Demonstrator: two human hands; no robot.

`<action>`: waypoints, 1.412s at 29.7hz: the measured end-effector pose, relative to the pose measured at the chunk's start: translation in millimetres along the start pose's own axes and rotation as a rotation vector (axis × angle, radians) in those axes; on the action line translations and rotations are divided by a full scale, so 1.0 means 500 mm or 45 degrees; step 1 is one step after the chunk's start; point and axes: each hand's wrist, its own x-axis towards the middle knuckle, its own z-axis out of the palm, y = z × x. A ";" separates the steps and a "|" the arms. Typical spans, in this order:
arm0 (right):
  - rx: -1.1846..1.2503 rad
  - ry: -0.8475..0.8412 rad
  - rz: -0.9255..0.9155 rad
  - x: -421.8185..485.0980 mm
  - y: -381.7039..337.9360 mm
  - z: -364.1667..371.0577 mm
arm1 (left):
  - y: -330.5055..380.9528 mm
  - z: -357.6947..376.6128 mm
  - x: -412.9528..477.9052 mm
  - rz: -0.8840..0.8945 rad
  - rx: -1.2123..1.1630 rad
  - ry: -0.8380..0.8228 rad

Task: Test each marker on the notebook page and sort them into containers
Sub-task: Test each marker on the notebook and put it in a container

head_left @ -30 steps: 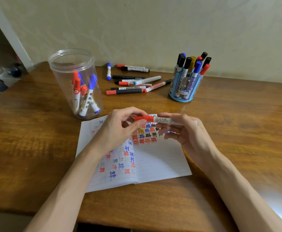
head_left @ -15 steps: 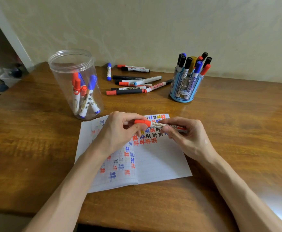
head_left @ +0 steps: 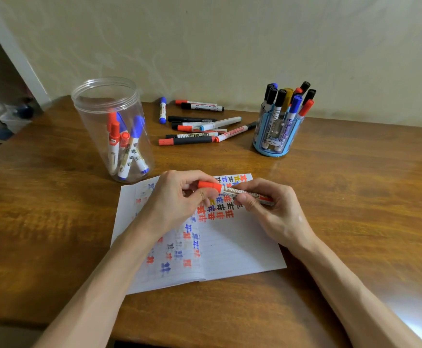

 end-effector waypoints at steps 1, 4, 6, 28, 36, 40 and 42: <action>0.015 0.007 -0.012 0.006 -0.005 0.003 | 0.002 -0.007 0.004 0.005 -0.027 0.010; 0.056 0.028 -0.052 0.026 -0.025 0.019 | 0.013 -0.028 0.011 0.031 -0.151 0.131; 0.023 0.021 -0.065 0.034 -0.031 0.028 | 0.017 -0.036 0.012 0.045 -0.221 0.194; -0.115 0.073 -0.091 0.129 0.002 0.082 | 0.127 -0.331 0.104 0.610 -0.088 1.081; -0.113 0.060 -0.089 0.135 0.019 0.088 | 0.052 -0.307 0.100 0.386 0.220 0.974; -0.134 0.061 -0.065 0.137 0.027 0.089 | 0.025 -0.297 0.090 0.344 0.301 0.896; -0.144 0.069 -0.057 0.138 0.029 0.089 | 0.011 -0.292 0.084 0.329 0.346 0.853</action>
